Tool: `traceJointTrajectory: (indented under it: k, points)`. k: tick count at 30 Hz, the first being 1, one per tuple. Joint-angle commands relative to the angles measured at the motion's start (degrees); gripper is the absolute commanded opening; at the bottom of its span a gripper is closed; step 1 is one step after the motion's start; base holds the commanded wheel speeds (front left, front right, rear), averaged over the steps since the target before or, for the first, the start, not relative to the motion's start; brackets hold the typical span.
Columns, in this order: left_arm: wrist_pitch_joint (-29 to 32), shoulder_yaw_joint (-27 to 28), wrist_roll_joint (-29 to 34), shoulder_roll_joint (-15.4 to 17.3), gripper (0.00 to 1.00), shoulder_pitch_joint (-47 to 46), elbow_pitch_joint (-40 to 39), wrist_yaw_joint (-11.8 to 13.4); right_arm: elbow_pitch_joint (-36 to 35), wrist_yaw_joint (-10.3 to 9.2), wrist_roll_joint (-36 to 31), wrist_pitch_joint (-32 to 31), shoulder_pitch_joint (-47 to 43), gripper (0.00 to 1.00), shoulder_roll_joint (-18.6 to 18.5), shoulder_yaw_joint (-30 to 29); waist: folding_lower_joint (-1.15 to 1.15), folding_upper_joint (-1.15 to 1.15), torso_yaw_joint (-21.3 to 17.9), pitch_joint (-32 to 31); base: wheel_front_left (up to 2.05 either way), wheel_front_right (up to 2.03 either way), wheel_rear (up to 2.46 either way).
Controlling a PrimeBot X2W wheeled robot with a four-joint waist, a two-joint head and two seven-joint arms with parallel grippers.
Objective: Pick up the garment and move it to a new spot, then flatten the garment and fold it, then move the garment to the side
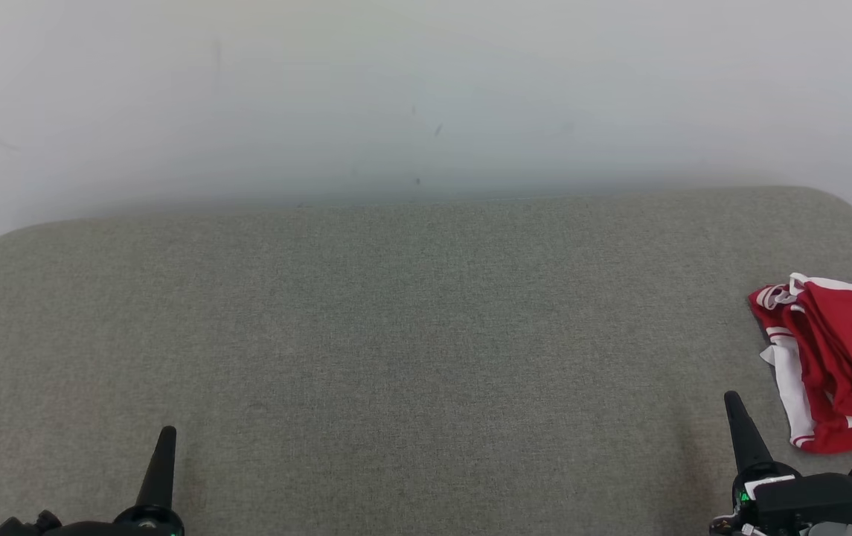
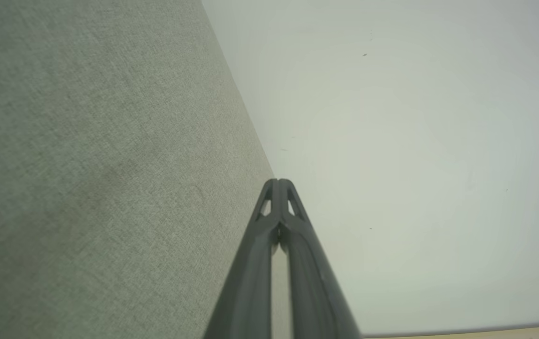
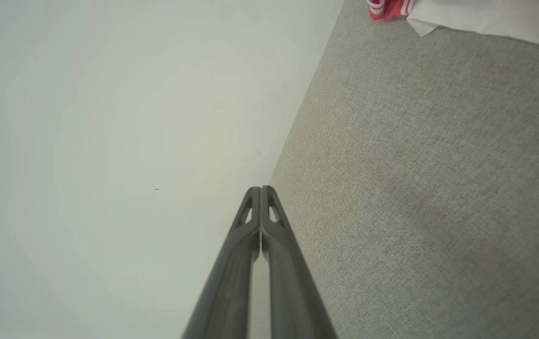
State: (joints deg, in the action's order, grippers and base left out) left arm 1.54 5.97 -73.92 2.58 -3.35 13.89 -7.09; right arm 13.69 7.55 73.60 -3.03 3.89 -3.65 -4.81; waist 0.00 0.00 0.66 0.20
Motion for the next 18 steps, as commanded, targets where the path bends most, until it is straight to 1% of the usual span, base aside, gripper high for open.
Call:
traceJointTrajectory:
  k: [1,18]
  points:
    - [0.2,0.2,-0.8,0.3,0.00,-1.2,-0.3,-0.3,-0.3,-0.08,1.1,-0.2,1.0,0.00,0.1,-0.2,0.00,0.00,0.0,0.0,0.00,0.00,0.00]
    - [2.4,0.4,-8.7,0.4,0.00,-2.1,-0.1,-0.4,0.0,-0.09,8.8,-1.7,1.7,0.00,0.4,-0.9,0.00,0.00,-0.3,0.0,0.00,0.00,0.00]
